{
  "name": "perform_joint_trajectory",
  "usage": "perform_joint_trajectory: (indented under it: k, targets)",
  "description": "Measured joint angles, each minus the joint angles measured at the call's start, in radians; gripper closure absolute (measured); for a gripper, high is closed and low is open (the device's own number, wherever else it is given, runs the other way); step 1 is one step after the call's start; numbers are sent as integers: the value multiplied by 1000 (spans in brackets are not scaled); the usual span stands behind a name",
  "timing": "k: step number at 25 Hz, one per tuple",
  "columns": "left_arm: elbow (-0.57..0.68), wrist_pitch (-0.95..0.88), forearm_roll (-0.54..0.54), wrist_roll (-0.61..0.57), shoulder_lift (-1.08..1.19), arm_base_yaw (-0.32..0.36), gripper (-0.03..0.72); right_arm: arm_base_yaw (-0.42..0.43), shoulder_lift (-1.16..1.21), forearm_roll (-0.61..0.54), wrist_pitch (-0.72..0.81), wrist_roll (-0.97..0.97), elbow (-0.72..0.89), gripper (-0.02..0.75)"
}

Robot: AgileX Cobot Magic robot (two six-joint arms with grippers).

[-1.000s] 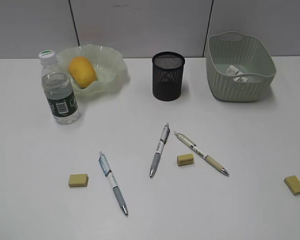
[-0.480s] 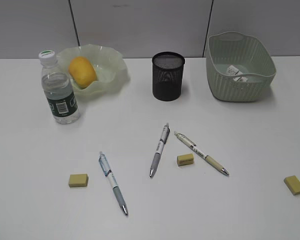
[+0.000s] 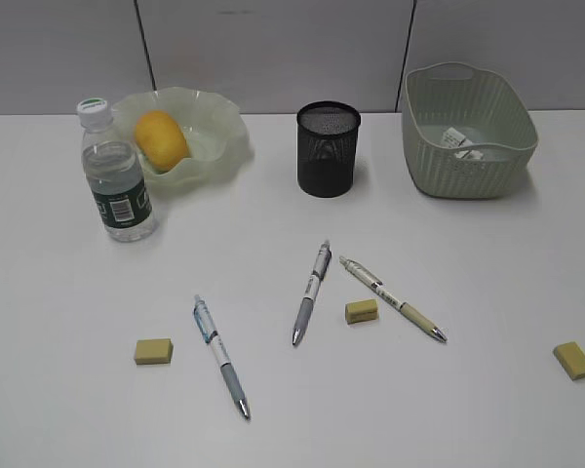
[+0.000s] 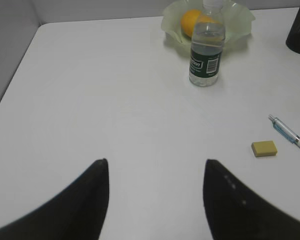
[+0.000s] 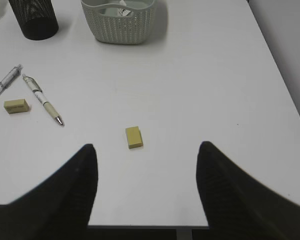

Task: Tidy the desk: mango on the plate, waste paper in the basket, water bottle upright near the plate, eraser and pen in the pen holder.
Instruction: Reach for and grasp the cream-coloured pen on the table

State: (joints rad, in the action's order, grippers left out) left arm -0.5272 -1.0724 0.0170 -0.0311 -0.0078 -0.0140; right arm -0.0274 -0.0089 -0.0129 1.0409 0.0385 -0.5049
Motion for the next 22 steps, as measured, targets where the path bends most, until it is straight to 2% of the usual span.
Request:
perform_joint_trajectory:
  k: [22]
  targets:
    - [0, 1, 0, -1, 0, 0, 274, 0, 0, 0, 0, 0, 0, 244]
